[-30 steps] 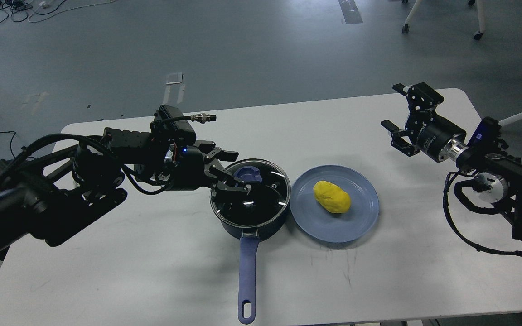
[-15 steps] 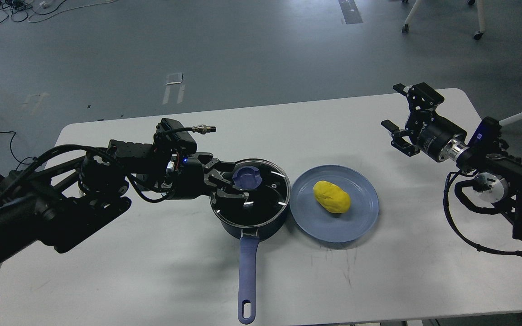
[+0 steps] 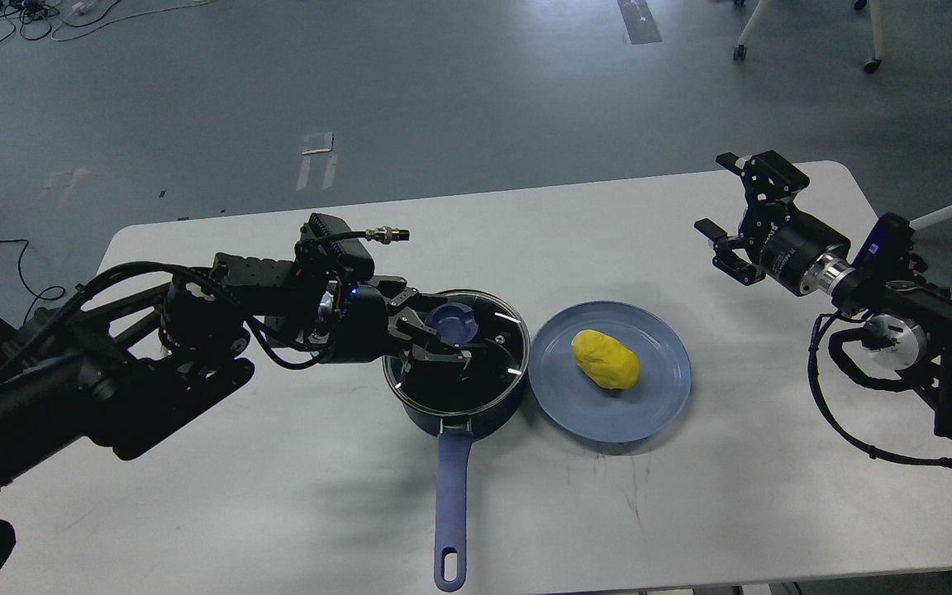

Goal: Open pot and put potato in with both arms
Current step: 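Lower the left gripper onto the blue lid knob and grasp it, then lift the glass lid off the pot and set it down beside the pot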

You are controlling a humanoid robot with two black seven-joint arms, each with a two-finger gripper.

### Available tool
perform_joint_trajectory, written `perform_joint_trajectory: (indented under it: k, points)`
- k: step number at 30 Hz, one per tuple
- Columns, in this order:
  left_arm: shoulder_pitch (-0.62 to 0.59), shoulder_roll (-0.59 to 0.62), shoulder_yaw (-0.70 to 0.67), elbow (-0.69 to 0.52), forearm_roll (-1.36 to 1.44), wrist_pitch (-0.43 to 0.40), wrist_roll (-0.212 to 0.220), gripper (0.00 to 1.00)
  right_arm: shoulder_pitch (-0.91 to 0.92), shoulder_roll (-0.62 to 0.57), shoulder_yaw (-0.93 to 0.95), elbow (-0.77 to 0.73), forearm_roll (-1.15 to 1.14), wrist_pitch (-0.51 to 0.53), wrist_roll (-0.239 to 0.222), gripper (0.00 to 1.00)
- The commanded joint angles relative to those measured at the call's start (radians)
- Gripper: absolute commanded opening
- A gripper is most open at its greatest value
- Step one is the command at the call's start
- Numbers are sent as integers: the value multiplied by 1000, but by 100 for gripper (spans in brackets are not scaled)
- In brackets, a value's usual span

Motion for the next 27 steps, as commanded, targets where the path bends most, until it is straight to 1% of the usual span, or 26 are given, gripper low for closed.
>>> perform_joint_trajectory:
  k: [1,2,4,5,6,10,11,12,14,19,22,27]
  points:
    - [4,-1,3,5,4,2,0,91,0,0,0,0,0,0,0,100]
    - [4,-1,3,5,9,2,0,89,-1,0,0,0,0,0,0,100]
    - [4,-1,3,6,26,2,0,75,0,0,0,0,0,0,0,100]
    - [2,-1,3,7,27,2,0,71,-1,0,0,0,0,0,0,100]
    - [2,-1,3,7,29,2,0,64,-1,0,0,0,0,0,0,100]
    - [1,1,3,7,38,2,0,56,-1,0,2,0,0,0,0,100]
    - [-1,1,3,7,44,2,0,48,-1,0,0,0,0,0,0,100]
    - [-2,1,3,7,44,2,0,42,0,0,2,0,0,0,0,100]
    - [-5,3,3,7,46,2,0,34,0,0,2,0,0,0,0,100]
    - [-31,12,0,-18,42,2,0,33,0,-1,2,0,0,0,0,100]
    - [-70,45,2,-53,41,2,0,33,0,-3,2,0,0,0,0,100]
    - [-120,177,2,-70,36,3,0,34,2,-3,2,1,0,0,0,100]
